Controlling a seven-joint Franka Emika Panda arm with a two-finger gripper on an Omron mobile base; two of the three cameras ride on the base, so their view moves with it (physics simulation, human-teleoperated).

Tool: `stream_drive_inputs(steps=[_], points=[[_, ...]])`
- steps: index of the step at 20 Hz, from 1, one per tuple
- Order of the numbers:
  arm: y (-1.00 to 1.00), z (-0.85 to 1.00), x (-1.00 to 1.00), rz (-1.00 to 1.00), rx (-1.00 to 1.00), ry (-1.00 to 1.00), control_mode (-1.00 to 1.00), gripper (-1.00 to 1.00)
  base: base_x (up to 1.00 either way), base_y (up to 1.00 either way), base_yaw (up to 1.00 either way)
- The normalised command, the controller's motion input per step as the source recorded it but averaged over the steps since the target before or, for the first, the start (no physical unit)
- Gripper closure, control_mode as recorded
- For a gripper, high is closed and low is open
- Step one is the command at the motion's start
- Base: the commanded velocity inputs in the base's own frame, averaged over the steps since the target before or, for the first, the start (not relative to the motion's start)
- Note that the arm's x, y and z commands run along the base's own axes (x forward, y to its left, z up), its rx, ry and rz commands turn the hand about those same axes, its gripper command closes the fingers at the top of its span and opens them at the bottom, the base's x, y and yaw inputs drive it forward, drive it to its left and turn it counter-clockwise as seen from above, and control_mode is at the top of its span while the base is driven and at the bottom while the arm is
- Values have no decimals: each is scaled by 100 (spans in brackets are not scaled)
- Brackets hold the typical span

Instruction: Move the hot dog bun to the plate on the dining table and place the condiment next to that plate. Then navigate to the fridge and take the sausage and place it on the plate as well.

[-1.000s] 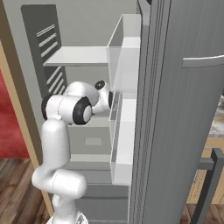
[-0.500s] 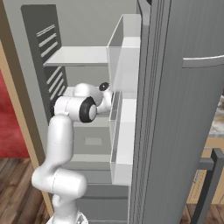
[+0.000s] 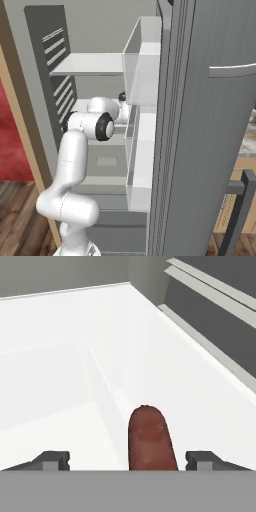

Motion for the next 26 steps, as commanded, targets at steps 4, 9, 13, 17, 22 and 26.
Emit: stream_drive_inputs(steps=[4, 9, 13, 17, 22, 26], points=[[-6, -67, -43, 0, 4, 0, -100, 100, 0, 0, 0], [0, -68, -92, 0, 5, 0, -100, 100, 0, 0, 0], [11, -27, -47, 0, 3, 0, -100, 100, 0, 0, 0], [37, 13, -27, 0, 1, 0, -100, 100, 0, 0, 0], [48, 70, -97, 0, 0, 0, -100, 100, 0, 0, 0], [10, 81, -100, 0, 2, 0, -100, 100, 0, 0, 0]])
